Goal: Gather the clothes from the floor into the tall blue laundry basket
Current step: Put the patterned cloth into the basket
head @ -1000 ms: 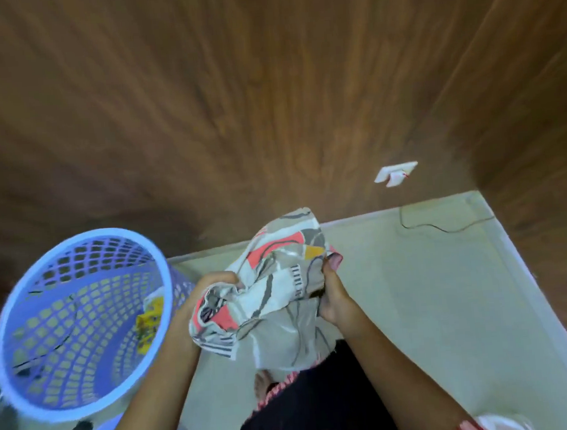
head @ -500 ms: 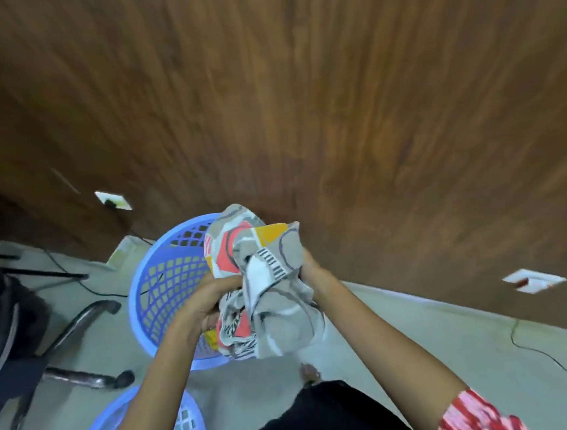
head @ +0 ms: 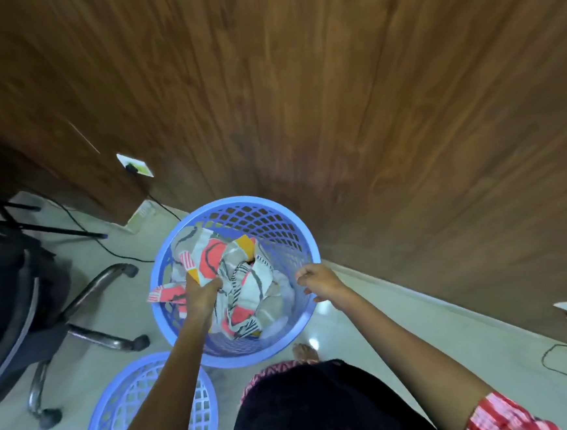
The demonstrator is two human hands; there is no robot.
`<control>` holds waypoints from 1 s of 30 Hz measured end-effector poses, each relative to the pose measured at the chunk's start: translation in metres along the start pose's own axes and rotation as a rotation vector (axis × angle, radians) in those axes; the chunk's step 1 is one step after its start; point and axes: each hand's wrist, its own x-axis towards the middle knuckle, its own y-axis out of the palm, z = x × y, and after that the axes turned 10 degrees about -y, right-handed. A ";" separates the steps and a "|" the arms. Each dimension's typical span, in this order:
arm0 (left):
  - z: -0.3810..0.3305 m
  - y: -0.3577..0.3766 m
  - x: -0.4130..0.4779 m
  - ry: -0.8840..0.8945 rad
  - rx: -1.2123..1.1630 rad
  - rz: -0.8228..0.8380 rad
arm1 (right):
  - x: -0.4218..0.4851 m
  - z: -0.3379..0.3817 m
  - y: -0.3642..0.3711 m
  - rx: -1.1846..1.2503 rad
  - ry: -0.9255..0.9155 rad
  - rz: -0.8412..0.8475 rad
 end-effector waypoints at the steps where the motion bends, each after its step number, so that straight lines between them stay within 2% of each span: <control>1: 0.001 0.000 0.003 -0.028 0.048 0.024 | 0.000 0.000 0.002 -0.014 0.013 0.002; 6: 0.027 0.001 0.054 -0.198 0.338 0.229 | -0.001 0.002 0.011 0.014 0.024 -0.042; 8: 0.037 0.001 0.071 -0.221 0.312 0.280 | -0.003 0.003 0.019 0.052 0.044 -0.076; 12: 0.001 -0.004 0.038 -0.111 0.420 0.362 | -0.011 0.004 0.038 0.191 0.109 -0.140; 17: -0.013 -0.001 0.017 -0.056 0.527 0.523 | -0.034 0.003 0.063 0.439 0.140 -0.208; 25: -0.005 0.050 -0.050 -0.049 0.594 0.932 | -0.111 -0.037 0.078 0.671 0.230 -0.553; 30: 0.011 0.080 -0.108 0.053 0.733 1.137 | -0.175 -0.062 0.077 0.793 0.234 -0.803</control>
